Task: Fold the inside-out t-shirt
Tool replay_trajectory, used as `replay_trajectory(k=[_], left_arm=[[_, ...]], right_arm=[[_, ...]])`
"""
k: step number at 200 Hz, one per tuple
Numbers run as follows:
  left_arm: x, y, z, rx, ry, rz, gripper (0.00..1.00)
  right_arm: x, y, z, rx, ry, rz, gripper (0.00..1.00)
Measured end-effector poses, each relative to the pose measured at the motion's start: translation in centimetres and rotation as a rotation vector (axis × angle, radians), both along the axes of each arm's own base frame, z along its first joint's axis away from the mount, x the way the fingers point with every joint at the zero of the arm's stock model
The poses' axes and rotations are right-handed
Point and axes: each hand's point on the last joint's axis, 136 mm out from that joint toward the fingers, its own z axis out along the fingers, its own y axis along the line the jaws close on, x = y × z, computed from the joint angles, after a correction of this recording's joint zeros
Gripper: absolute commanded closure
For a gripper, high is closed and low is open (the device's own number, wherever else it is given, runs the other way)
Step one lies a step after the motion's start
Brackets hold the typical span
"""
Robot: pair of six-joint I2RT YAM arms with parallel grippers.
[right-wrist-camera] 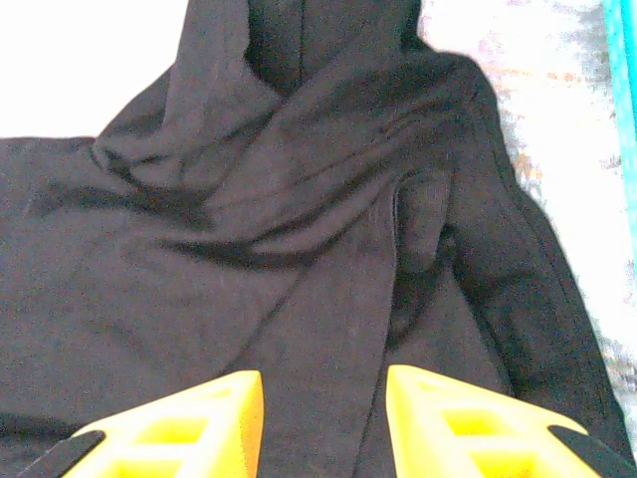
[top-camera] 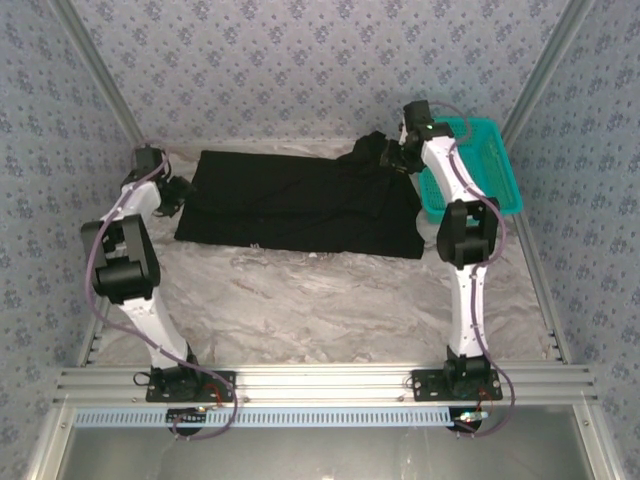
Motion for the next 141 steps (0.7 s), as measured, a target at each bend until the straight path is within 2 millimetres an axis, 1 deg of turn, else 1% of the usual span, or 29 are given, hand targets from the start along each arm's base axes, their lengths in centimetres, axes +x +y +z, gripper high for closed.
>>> replay_trajectory(k=[15,30,34,45,54,71,93,112,127,141], left_arm=[[-1.8,-1.6,0.8,-0.035,-0.034,-0.026,0.43],[-3.1,-3.6,1.0,-0.069,-0.054,-0.072,0.43],[-3.3,-4.3,0.9,-0.081,-0.056,-0.09,0.43],[-3.7,-5.9,0.3,-0.109,-0.052,-0.131,0.43],[-3.9,-6.9,-0.3,-0.126,-0.046,-0.165,0.43],[-3.9,-8.0,-1.3,-0.144,-0.039,-0.206,0.43],[-3.3,-8.2,-2.6,-0.15,-0.032,-0.227,0.44],[-3.0,-8.2,-4.4,-0.158,-0.008,-0.23,0.44],[-3.2,-8.2,-5.7,-0.163,0.023,-0.227,0.45],[-3.5,-8.2,-6.3,-0.162,0.037,-0.223,0.45]], right_arm=[[-3.6,0.9,-0.3,-0.007,0.033,0.033,0.57],[-8.1,2.7,-0.8,0.0,0.074,0.083,0.56],[-9.2,3.1,-1.0,0.003,0.087,0.098,0.56],[-11.6,4.4,-1.5,0.019,0.108,0.14,0.55],[-12.9,4.9,-2.3,0.022,0.126,0.157,0.55],[-14.0,4.6,-4.2,0.017,0.161,0.157,0.56],[-14.3,3.5,-6.8,-0.002,0.216,0.134,0.59],[-14.4,2.6,-8.8,-0.029,0.258,0.113,0.6],[-14.9,1.7,-10.3,-0.058,0.294,0.097,0.61],[-15.6,1.0,-11.2,-0.079,0.324,0.087,0.62]])
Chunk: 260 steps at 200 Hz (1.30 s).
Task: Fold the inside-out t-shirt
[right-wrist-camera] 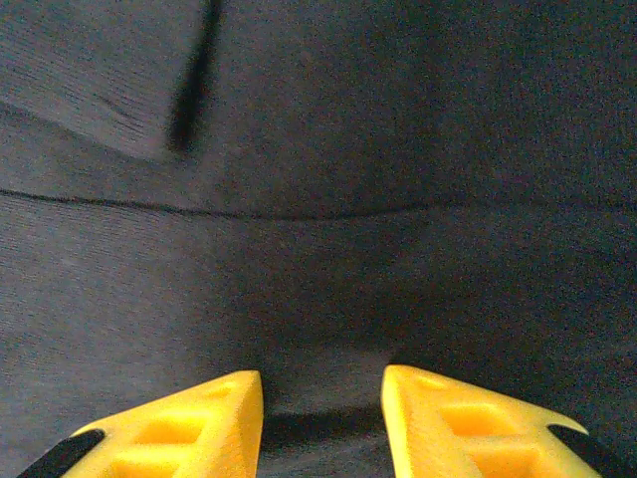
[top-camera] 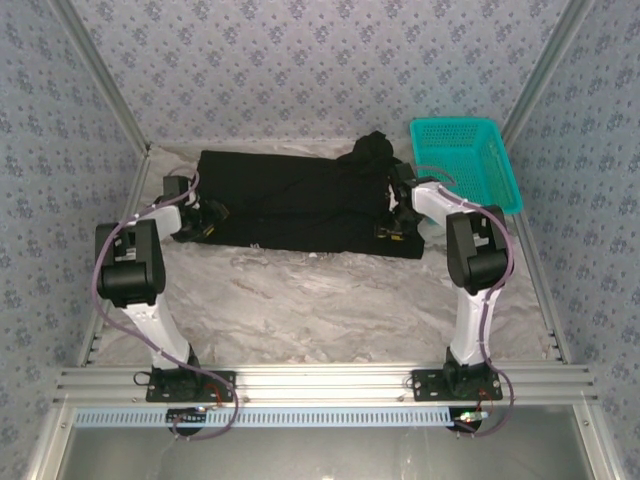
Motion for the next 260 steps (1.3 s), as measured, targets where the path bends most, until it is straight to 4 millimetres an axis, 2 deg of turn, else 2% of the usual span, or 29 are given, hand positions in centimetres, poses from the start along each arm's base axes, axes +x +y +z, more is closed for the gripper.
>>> replay_trajectory(k=[15,30,84,95,107,126,154,175,202,228,260], left_arm=[[-0.4,0.0,-0.1,0.003,-0.005,0.002,0.45],[-1.9,-0.3,-0.2,0.003,-0.006,-0.002,0.45],[-11.7,-3.2,-0.6,0.011,0.048,-0.046,0.43],[-13.4,-3.7,-0.5,0.014,0.065,-0.055,0.42],[-14.4,-4.0,-0.1,0.02,0.077,-0.061,0.42],[-13.9,-4.3,1.1,0.026,0.053,-0.069,0.42],[-10.9,-4.7,2.6,0.027,0.002,-0.073,0.43],[-9.4,-5.2,1.9,0.027,0.007,-0.083,0.43],[-9.0,-5.3,0.4,0.027,0.049,-0.085,0.43],[-8.5,-5.1,0.5,0.04,0.043,-0.078,0.43],[-6.1,-4.7,0.4,0.067,0.026,-0.068,0.43]], right_arm=[[-0.5,-0.6,0.1,-0.021,0.007,-0.005,0.62],[-1.8,-1.3,-0.1,-0.049,0.027,-0.005,0.62],[-10.7,-5.4,-0.3,-0.17,0.174,-0.023,0.62],[-11.4,-6.1,0.0,-0.189,0.189,-0.031,0.62],[-11.2,-6.4,0.3,-0.196,0.171,-0.035,0.62],[-10.0,-5.6,1.2,-0.171,0.113,-0.018,0.62],[-7.5,-3.8,2.4,-0.104,0.021,0.001,0.61],[-6.7,-3.0,2.8,-0.071,-0.01,0.009,0.61],[-6.5,-2.7,2.8,-0.054,-0.015,0.012,0.61],[-6.6,-2.6,2.8,-0.048,-0.014,0.013,0.61],[-6.6,-2.5,2.8,-0.045,-0.013,0.015,0.61]])
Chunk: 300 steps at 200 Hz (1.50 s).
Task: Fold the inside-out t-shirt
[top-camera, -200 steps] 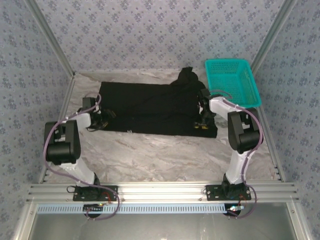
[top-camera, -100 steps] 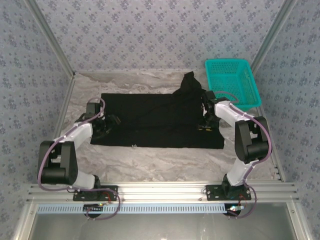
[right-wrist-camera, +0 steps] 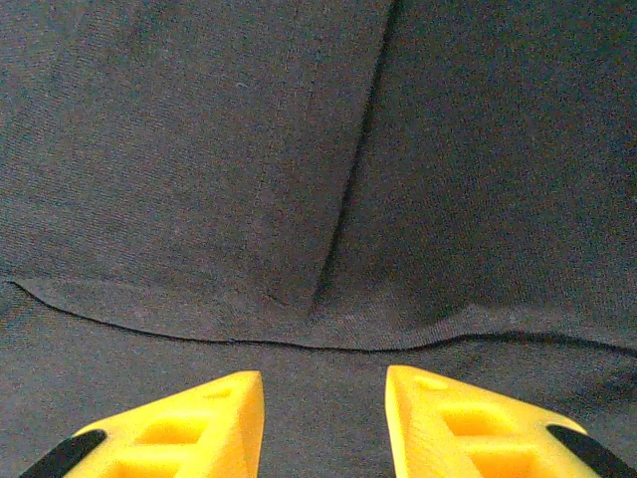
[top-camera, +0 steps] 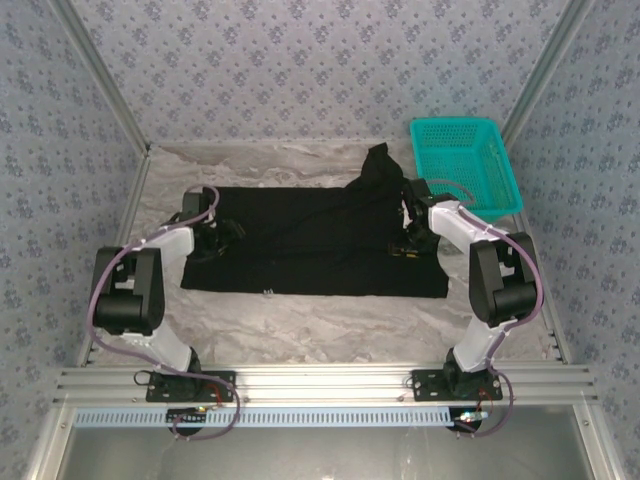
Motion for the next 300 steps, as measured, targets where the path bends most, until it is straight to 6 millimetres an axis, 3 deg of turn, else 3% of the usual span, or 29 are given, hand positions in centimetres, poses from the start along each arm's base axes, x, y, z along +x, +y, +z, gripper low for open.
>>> replay_trajectory(k=[27,56,91,126,148,187,219,261,279,300], left_arm=[[2.1,0.1,0.1,0.008,-0.024,0.001,0.43],[3.6,0.1,2.5,0.01,-0.088,0.006,0.43],[0.0,1.5,4.2,0.066,-0.09,0.037,0.43],[-4.5,2.2,1.0,0.101,0.045,0.038,0.42],[-5.9,2.3,-0.3,0.105,0.1,0.035,0.42],[-5.1,2.2,-1.4,0.106,0.124,0.033,0.42],[-3.2,1.9,-1.0,0.094,0.096,0.029,0.42],[-2.3,1.5,-0.4,0.079,0.079,0.023,0.42],[-2.4,1.5,-0.3,0.076,0.081,0.021,0.42],[-2.3,1.5,0.3,0.075,0.065,0.023,0.42]], right_arm=[[0.7,0.3,0.7,0.006,-0.023,0.004,0.61],[0.8,0.5,0.8,0.006,-0.027,0.011,0.61],[0.6,0.5,1.0,0.008,-0.036,0.014,0.6],[0.7,0.6,1.0,0.009,-0.039,0.016,0.6],[0.7,0.7,0.9,0.01,-0.04,0.018,0.6],[0.7,1.0,0.9,0.01,-0.042,0.025,0.6],[0.7,1.1,0.9,0.01,-0.042,0.03,0.6],[0.6,1.3,0.9,0.011,-0.042,0.038,0.6],[0.4,3.0,0.9,0.037,-0.052,0.077,0.59],[-0.3,7.0,1.3,0.114,-0.085,0.164,0.58]])
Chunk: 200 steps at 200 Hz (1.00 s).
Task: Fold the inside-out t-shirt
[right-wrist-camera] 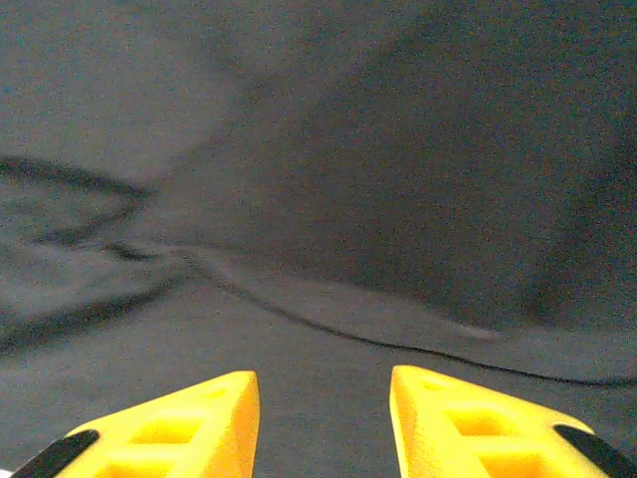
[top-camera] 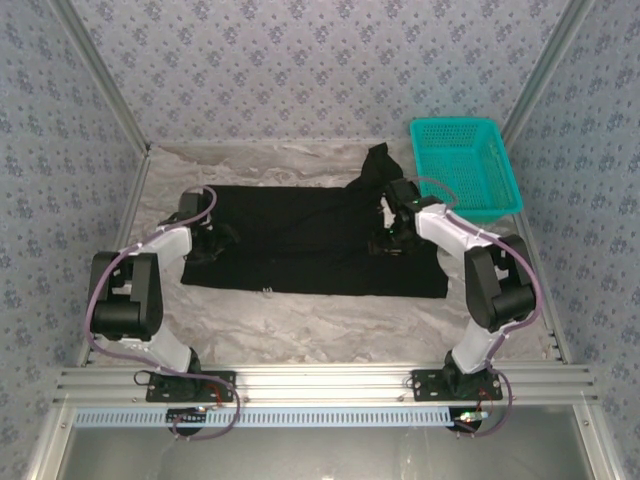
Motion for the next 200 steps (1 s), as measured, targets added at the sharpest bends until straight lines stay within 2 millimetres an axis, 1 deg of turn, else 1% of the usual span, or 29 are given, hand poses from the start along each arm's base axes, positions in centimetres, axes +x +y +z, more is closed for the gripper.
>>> replay_trajectory(k=[15,26,38,50,60,78,109,126,141,168,184,200], left_arm=[[0.1,0.0,0.0,-0.001,-0.003,0.0,0.42],[0.1,0.1,-0.2,-0.001,0.0,0.002,0.42],[0.2,0.1,-0.7,0.0,0.009,0.002,0.42],[0.2,0.1,-1.2,0.0,0.023,0.002,0.43],[0.4,0.2,-1.4,-0.003,0.029,0.005,0.43],[1.2,0.1,-0.6,-0.011,0.008,0.005,0.43],[2.9,0.1,1.0,-0.018,-0.047,0.008,0.43],[3.7,0.2,1.3,-0.021,-0.062,0.011,0.43],[4.2,0.3,1.2,-0.021,-0.062,0.014,0.43],[5.3,0.7,0.2,-0.022,-0.051,0.028,0.43],[6.0,1.0,-0.4,-0.022,-0.046,0.036,0.43],[6.7,1.3,-0.6,-0.025,-0.049,0.046,0.43]], right_arm=[[-0.6,3.1,0.3,0.058,-0.018,0.064,0.58],[-1.1,4.8,0.5,0.092,-0.02,0.096,0.59],[-1.4,6.1,0.2,0.118,-0.015,0.117,0.59],[-1.6,6.6,-0.4,0.13,0.0,0.119,0.59],[-2.0,6.6,-1.2,0.13,0.019,0.114,0.6],[-2.6,6.3,-2.1,0.122,0.05,0.104,0.6],[-2.6,6.3,-2.1,0.122,0.054,0.098,0.6],[-2.7,6.2,-2.2,0.12,0.057,0.096,0.6],[-2.7,6.2,-2.2,0.118,0.059,0.095,0.6],[-2.8,5.6,-2.2,0.105,0.068,0.082,0.6],[-2.5,4.8,-1.8,0.097,0.06,0.063,0.6],[-2.0,3.9,-0.9,0.094,0.037,0.045,0.59]])
